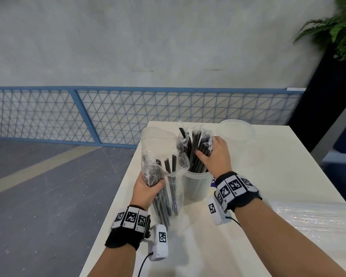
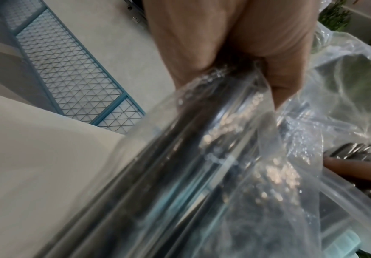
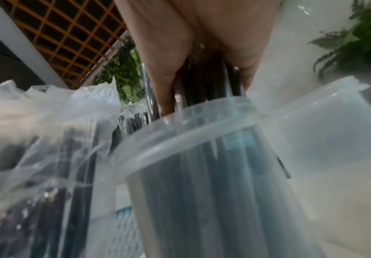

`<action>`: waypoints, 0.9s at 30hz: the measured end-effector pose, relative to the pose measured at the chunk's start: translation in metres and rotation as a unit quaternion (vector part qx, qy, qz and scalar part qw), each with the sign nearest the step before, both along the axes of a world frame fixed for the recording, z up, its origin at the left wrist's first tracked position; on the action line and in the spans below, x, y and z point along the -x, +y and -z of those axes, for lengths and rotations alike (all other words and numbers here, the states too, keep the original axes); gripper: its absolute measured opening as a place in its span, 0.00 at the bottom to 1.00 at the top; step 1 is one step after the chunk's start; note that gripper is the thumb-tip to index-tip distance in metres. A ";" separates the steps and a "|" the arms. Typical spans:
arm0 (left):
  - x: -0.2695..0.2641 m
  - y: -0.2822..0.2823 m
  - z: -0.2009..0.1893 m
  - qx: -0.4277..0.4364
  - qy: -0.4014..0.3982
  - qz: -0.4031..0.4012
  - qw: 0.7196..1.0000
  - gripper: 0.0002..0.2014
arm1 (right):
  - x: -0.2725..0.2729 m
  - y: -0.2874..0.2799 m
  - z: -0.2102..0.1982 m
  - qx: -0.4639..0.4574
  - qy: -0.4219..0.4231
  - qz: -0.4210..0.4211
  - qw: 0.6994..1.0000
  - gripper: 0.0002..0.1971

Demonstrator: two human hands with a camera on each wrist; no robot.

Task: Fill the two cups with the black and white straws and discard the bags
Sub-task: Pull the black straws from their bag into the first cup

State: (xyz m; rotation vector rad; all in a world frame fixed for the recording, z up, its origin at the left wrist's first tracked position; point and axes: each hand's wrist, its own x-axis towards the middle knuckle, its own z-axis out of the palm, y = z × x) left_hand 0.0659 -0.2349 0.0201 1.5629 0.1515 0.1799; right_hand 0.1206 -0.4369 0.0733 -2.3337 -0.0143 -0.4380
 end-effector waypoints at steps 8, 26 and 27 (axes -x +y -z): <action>0.002 0.001 0.000 -0.002 -0.003 0.008 1.000 0.15 | 0.001 0.003 0.003 -0.002 -0.123 -0.019 0.992 0.36; 0.005 0.008 0.006 0.008 -0.014 0.045 0.999 0.14 | 0.029 0.015 -0.004 -0.072 -0.234 -0.042 0.969 0.19; 0.006 0.008 0.005 0.019 -0.020 0.051 0.998 0.14 | 0.037 0.020 -0.009 -0.088 -0.231 -0.087 0.965 0.14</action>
